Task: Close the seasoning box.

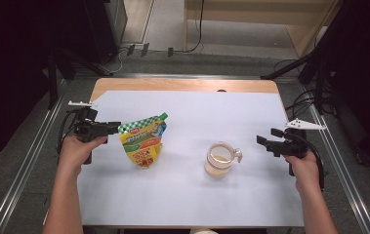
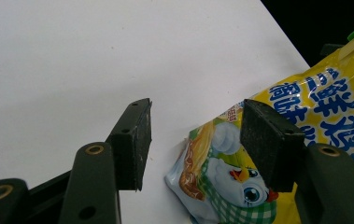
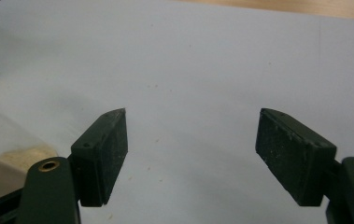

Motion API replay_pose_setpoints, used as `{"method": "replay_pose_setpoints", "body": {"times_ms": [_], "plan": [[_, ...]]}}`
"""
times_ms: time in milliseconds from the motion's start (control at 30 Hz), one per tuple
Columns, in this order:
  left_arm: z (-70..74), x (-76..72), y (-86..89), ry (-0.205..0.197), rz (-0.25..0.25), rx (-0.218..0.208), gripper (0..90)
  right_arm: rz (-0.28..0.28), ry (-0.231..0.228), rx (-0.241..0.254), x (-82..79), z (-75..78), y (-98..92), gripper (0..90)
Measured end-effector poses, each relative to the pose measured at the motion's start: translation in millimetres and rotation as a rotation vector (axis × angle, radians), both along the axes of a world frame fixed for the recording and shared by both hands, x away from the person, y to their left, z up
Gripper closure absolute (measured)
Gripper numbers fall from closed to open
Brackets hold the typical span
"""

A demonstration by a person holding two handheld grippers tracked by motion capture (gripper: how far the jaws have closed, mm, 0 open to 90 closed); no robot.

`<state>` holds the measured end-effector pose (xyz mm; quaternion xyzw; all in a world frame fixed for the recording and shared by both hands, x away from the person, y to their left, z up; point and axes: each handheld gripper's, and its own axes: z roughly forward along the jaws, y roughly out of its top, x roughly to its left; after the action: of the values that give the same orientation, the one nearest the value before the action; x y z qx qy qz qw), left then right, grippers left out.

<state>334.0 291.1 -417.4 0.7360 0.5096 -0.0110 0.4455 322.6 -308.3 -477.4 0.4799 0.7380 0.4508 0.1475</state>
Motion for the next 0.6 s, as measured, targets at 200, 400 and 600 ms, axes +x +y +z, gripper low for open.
{"method": "replay_pose_setpoints", "body": {"times_ms": [200,400,600], "plan": [[-1.6,0.6,-1.5,0.004,-0.004,0.007,44.2,-0.012,0.021,-0.024,2.5,-8.4,0.7,25.4],[-2.5,1.0,-1.1,0.006,-0.002,0.004,43.9,-0.002,0.028,-0.046,3.0,-11.7,5.4,25.4],[-3.8,1.5,-0.6,0.005,0.009,0.010,42.9,0.005,0.029,-0.051,2.9,-12.5,7.3,25.4]]}}
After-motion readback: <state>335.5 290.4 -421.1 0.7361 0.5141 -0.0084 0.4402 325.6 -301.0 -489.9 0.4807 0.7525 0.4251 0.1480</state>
